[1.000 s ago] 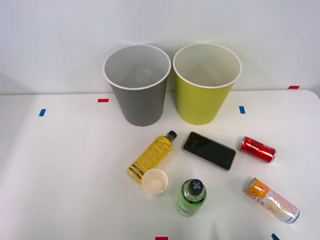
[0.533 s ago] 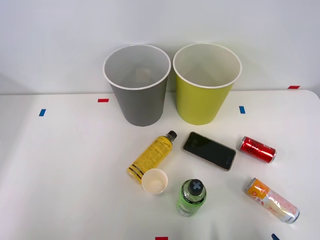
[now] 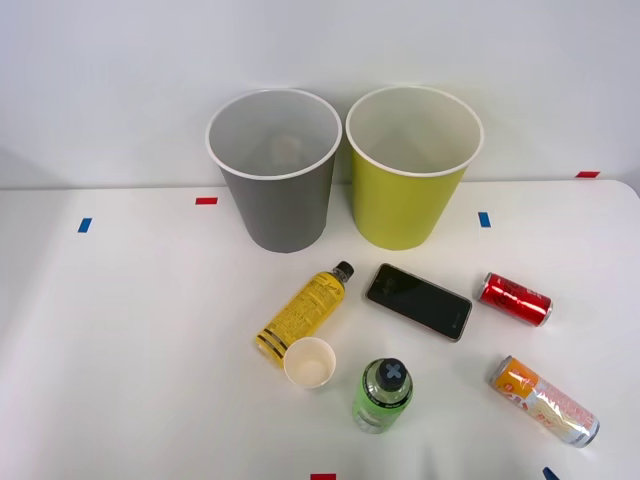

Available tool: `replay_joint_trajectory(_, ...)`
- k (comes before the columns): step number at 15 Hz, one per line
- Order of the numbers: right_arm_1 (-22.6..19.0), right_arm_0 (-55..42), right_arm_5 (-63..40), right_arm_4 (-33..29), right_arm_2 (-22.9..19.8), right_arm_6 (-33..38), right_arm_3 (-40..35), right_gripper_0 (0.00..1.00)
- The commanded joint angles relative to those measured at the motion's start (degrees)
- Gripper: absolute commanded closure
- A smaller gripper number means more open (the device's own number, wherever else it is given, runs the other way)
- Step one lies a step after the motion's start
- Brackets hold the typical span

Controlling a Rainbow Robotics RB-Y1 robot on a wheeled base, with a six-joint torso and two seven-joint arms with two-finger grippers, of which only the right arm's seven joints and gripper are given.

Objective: Put cans in the gray bin, plastic bottles in the light green bin

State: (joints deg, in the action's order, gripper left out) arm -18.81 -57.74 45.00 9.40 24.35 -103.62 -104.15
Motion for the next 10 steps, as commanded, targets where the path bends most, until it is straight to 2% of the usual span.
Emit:
replay_joint_trajectory(1,0.00,0.00,0.00,0.00,0.00,0.00,0.00,0.00)
replay_joint_trajectory(9,0.00,0.00,0.00,0.00,0.00,0.00,0.00,0.00)
replay_joint_trajectory(10,0.44,1.67,0.00,0.00,-0.53,-0.09,2.55,0.00)
